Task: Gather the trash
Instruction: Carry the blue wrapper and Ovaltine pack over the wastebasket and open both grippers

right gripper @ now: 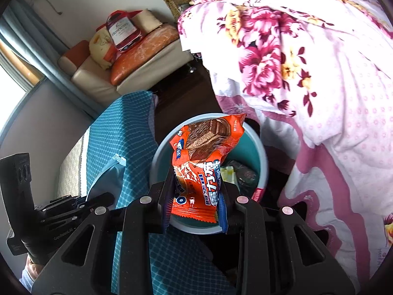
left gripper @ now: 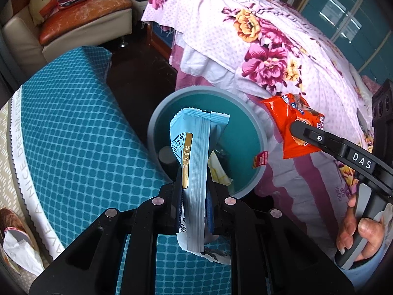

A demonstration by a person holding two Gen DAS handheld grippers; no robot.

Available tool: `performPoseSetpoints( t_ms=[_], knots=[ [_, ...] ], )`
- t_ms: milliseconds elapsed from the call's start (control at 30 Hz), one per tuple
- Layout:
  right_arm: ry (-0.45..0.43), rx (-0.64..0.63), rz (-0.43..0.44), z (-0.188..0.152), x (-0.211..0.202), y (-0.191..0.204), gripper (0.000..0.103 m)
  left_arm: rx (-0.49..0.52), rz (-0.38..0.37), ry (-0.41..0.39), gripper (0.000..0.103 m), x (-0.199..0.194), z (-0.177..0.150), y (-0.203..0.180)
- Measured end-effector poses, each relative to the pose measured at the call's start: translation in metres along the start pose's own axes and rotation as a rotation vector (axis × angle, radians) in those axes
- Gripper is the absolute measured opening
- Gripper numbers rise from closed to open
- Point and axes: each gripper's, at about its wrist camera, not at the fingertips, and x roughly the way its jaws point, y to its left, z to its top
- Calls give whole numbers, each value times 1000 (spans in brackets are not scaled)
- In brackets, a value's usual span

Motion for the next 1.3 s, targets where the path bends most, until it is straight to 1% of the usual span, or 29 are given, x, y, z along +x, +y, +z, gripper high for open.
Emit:
performPoseSetpoints(
  t_ms=[233, 567, 667, 700, 733, 767, 800, 833, 967, 1033, 1300],
  knots=[
    [4, 6, -19, 3, 2, -8, 28, -9, -28, 25, 16, 20, 7, -7],
    [5, 8, -41, 7, 6, -8, 28, -7, -62, 49, 17, 42, 17, -16],
    [6, 6, -49, 7, 6, -7, 29, -8, -62, 45, 27, 46, 18, -19],
    [6, 7, -50, 8, 7, -6, 29, -11, -67, 47, 39, 46, 18, -19],
    [7, 6, -53, 8, 7, -6, 29, -15, -69, 49, 58, 46, 18, -18],
    [9, 6, -55, 8, 7, -6, 29, -18, -65, 43, 67, 45, 17, -18],
    [9, 6, -55, 9, 8, -6, 29, -20, -53, 27, 79, 43, 16, -17],
    [10, 5, -57, 9, 8, -5, 29, -23, -43, 11, 83, 39, 15, -15],
    [16, 0, -60, 9, 11, -3, 29, -49, -45, 7, 85, 33, 9, -6],
    [20, -3, -59, 9, 12, -1, 29, -62, -42, 5, 89, 29, 5, -1],
    [39, -21, -63, 7, 19, 10, 29, -87, -19, -6, 90, 18, -8, 13]
  ],
)
